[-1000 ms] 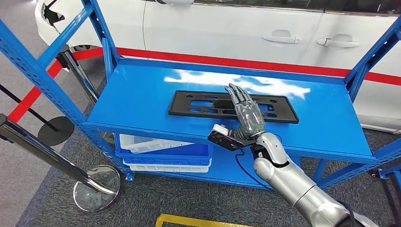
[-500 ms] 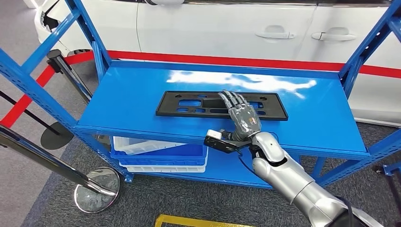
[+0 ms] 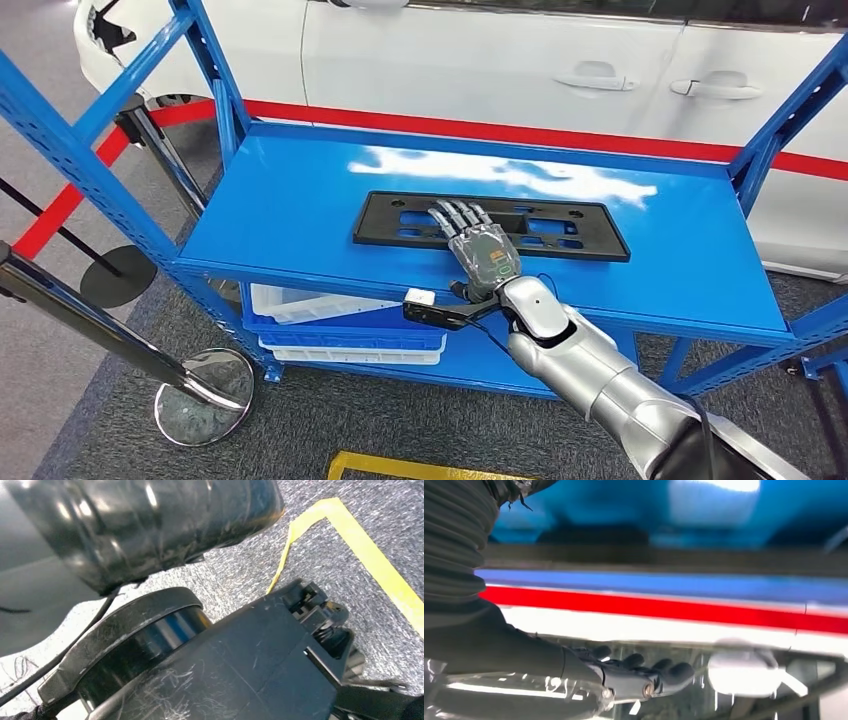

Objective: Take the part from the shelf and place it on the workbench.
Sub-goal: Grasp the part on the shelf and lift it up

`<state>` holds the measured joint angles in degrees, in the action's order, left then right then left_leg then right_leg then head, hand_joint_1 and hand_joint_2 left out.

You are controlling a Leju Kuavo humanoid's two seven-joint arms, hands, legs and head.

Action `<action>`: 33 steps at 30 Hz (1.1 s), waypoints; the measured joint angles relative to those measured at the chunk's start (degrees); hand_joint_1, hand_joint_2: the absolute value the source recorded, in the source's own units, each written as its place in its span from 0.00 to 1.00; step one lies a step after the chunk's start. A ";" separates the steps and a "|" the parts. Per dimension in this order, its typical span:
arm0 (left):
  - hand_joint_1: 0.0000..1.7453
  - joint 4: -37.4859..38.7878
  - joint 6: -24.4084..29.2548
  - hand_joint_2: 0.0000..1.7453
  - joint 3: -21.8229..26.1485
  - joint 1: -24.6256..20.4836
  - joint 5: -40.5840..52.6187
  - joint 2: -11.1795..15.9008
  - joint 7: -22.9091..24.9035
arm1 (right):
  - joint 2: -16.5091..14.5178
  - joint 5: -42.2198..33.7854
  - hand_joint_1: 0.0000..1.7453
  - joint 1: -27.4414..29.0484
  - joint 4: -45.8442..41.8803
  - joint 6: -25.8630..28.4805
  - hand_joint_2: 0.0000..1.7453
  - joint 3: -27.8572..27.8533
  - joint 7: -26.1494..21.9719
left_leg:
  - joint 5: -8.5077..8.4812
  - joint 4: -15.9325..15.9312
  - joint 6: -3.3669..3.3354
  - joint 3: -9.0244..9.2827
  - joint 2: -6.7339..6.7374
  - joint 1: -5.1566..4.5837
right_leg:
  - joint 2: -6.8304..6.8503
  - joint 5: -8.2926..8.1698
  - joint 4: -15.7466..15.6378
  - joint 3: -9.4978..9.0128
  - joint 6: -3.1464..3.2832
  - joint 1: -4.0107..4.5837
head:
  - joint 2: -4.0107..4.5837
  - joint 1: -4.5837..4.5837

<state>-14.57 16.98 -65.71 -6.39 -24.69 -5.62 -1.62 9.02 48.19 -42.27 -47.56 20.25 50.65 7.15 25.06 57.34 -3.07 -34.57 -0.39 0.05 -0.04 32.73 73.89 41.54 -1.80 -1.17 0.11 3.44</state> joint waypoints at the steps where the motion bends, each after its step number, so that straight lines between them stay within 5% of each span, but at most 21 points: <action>1: 0.00 0.02 0.00 0.00 -0.01 0.04 0.01 0.00 0.01 | -0.39 0.23 0.00 -0.16 0.93 -0.28 1.00 0.35 0.02 | 0.08 0.13 0.03 0.00 -0.05 0.03 | 0.01 -0.79 0.05 0.11 -0.15 -0.13 | 0.00 -0.01; 4: 0.00 0.04 0.00 0.00 -0.04 0.09 0.02 0.00 0.02 | -1.43 0.63 0.00 -1.23 3.39 -0.86 1.00 1.03 0.05 | 0.78 1.22 0.63 -0.18 -0.24 0.05 | 0.08 -5.78 -9.03 -4.10 -0.39 -0.49 | 0.00 -0.05; 6: 0.00 0.07 -0.01 0.00 -0.08 0.05 0.04 0.02 0.04 | -2.21 0.93 0.00 -1.98 4.67 -1.20 1.00 1.38 0.09 | 1.21 2.10 1.27 -0.63 -0.30 -0.10 | -0.02 -6.50 -12.80 -5.90 0.03 -0.39 | 0.00 0.00; 10: 0.00 0.13 -0.02 0.00 -0.21 0.11 0.15 0.04 0.19 | -3.63 2.38 0.00 -3.61 7.49 -3.06 1.00 2.60 0.90 | 1.80 2.89 2.48 -1.11 -0.18 0.08 | -0.20 -6.58 -13.42 -6.13 1.48 -0.25 | 0.00 0.20; 14: 0.00 0.15 -0.02 0.00 -0.34 0.13 0.01 0.04 0.22 | -4.95 3.83 0.00 -5.18 10.26 -3.94 1.00 3.97 2.02 | 7.44 14.30 3.61 -6.41 -0.03 0.39 | -0.03 -6.76 -13.70 -6.27 2.21 -0.33 | 0.00 0.64; 16: 0.00 0.21 -0.02 0.00 -0.36 0.28 -0.04 0.05 0.23 | -5.42 4.23 0.00 -5.65 11.44 -3.91 1.00 4.51 2.58 | 7.65 17.31 3.72 -7.85 -0.03 0.49 | 0.00 -6.74 -13.69 -6.32 2.25 -0.28 | 0.00 0.64; 19: 0.00 0.35 0.00 0.00 -0.36 0.28 -0.11 0.07 0.25 | -5.96 4.84 0.00 -6.70 13.06 -3.84 1.00 5.26 3.39 | 2.80 7.98 3.26 -3.15 -0.03 0.49 | -0.09 -6.73 -13.69 -6.51 2.16 -0.24 | 0.00 0.63; 21: 0.00 0.40 0.00 0.00 -0.37 0.20 -0.16 0.07 0.27 | -6.14 5.46 0.00 -7.33 13.97 -4.03 1.00 5.58 3.97 | 1.28 2.62 2.71 -0.55 -0.08 0.25 | -0.13 -6.83 -13.77 -6.46 1.71 -0.09 | 0.00 0.58; 24: 0.00 0.52 0.00 0.00 -0.39 0.30 -0.39 0.09 0.34 | -6.28 6.46 0.00 -8.18 15.19 -5.22 1.00 6.22 4.67 | 0.94 1.51 1.77 -0.27 -0.08 0.11 | -0.16 -7.12 -14.26 -6.43 0.69 0.00 | 0.00 0.56; 26: 0.00 0.57 0.00 0.00 -0.40 0.32 -0.58 0.11 0.35 | -6.28 6.80 0.00 -8.69 15.96 -5.92 1.00 6.56 5.09 | 0.42 0.76 0.98 0.00 0.04 0.34 | -0.16 -5.84 -12.81 -5.78 0.30 0.06 | 0.00 0.49; 30: 0.00 0.59 0.01 0.00 -0.40 0.36 -0.93 0.11 0.35 | -6.16 6.56 0.00 -9.03 17.49 -6.99 1.00 6.80 6.24 | 0.26 0.53 0.27 0.05 0.14 0.23 | -0.16 -0.11 -0.32 -0.07 0.25 0.15 | 0.00 0.19; 31: 0.00 0.60 0.03 0.00 -0.40 0.39 -1.04 0.11 0.35 | -6.10 6.33 0.00 -9.20 17.86 -7.29 1.00 6.81 6.55 | 0.32 0.63 0.22 0.05 0.15 0.18 | -0.15 -0.34 0.81 0.48 0.21 0.12 | 0.00 0.20; 33: 0.00 0.60 0.08 0.00 -0.40 0.39 -1.14 0.11 0.35 | -5.86 5.97 0.00 -9.83 18.53 -7.75 1.00 6.82 6.99 | 0.55 1.02 0.23 0.07 0.08 0.16 | -0.12 -3.65 -3.45 -1.52 0.29 0.08 | 0.00 0.18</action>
<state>-13.97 17.06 -66.12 -6.00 -25.83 -5.51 -1.27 3.16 54.16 -52.11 -29.03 12.50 57.48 14.14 25.61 58.36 -2.84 -34.50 -0.30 0.20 -0.16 29.08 70.44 40.02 -1.51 -1.10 0.11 3.61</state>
